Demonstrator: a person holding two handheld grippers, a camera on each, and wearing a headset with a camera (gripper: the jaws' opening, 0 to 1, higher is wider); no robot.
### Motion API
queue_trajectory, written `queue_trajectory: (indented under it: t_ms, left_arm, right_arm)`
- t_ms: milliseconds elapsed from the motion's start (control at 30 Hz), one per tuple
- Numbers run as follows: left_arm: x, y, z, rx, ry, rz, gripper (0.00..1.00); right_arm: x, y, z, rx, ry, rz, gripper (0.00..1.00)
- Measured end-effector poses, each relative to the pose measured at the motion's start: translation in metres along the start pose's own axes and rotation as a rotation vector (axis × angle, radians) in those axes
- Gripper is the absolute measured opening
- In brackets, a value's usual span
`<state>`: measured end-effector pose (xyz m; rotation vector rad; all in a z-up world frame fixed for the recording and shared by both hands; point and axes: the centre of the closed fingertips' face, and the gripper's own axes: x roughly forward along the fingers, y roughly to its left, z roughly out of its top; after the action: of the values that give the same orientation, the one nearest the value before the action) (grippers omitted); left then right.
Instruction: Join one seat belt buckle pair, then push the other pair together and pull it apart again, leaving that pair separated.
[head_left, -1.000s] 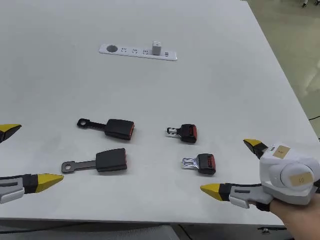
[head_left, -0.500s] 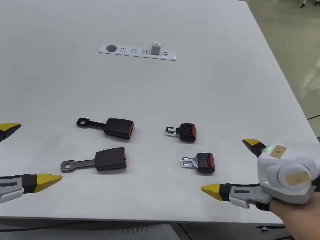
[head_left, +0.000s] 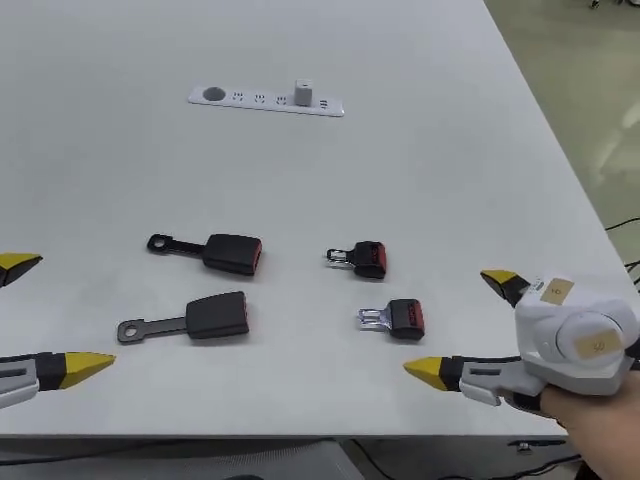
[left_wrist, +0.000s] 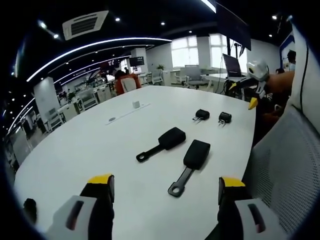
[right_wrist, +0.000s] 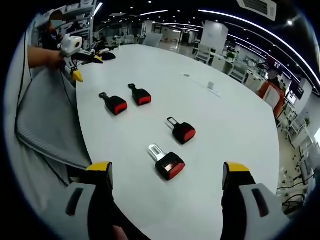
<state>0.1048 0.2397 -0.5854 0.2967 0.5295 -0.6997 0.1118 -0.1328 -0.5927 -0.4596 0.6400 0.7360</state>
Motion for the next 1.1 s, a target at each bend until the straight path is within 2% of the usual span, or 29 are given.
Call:
queue_trajectory:
  t_ms: [300, 367, 500, 567, 600, 733, 767, 833, 900, 933, 1000, 1100]
  left_arm:
    - [-0.001, -0.004, 0.000, -0.007, 0.022, -0.018, 0.88]
    - [-0.001, 0.000, 0.000, 0.001, 0.044, 0.008, 0.89]
    - [0.000, 0.001, 0.001, -0.007, 0.050, -0.010, 0.87]
    - [0.003, -0.003, 0.002, 0.001, 0.061, -0.030, 0.86]
    - [0.003, -0.002, -0.002, 0.012, 0.070, -0.040, 0.84]
    - [0.014, -0.007, -0.006, 0.037, 0.107, -0.090, 0.80]
    - [0.018, -0.010, -0.010, 0.047, 0.133, -0.114, 0.78]
    - [0.026, -0.015, -0.013, 0.070, 0.157, -0.145, 0.76]
    - [0.033, -0.019, -0.011, 0.090, 0.165, -0.168, 0.76]
    - [0.037, -0.024, -0.006, 0.097, 0.174, -0.184, 0.75]
    - [0.045, -0.026, -0.006, 0.108, 0.183, -0.201, 0.75]
    - [0.059, -0.031, -0.001, 0.135, 0.199, -0.212, 0.74]
  right_arm:
    - [0.003, 0.002, 0.003, -0.019, -0.005, 0.022, 0.90]
    - [0.004, 0.002, 0.003, -0.034, -0.001, 0.029, 0.89]
    - [0.007, 0.004, 0.003, -0.067, 0.011, 0.049, 0.86]
    - [0.008, 0.005, 0.004, -0.083, 0.013, 0.063, 0.84]
    - [0.010, 0.007, 0.003, -0.094, 0.018, 0.079, 0.81]
    - [0.016, 0.005, 0.003, -0.116, 0.030, 0.090, 0.77]
    - [0.018, 0.008, -0.002, -0.147, 0.063, 0.122, 0.75]
    - [0.023, 0.010, -0.006, -0.181, 0.079, 0.145, 0.70]
    - [0.027, 0.008, -0.005, -0.201, 0.080, 0.140, 0.69]
    - [0.028, 0.008, -0.006, -0.204, 0.082, 0.152, 0.68]
    - [0.034, 0.010, -0.010, -0.212, 0.101, 0.190, 0.63]
    - [0.040, 0.010, -0.013, -0.232, 0.123, 0.217, 0.62]
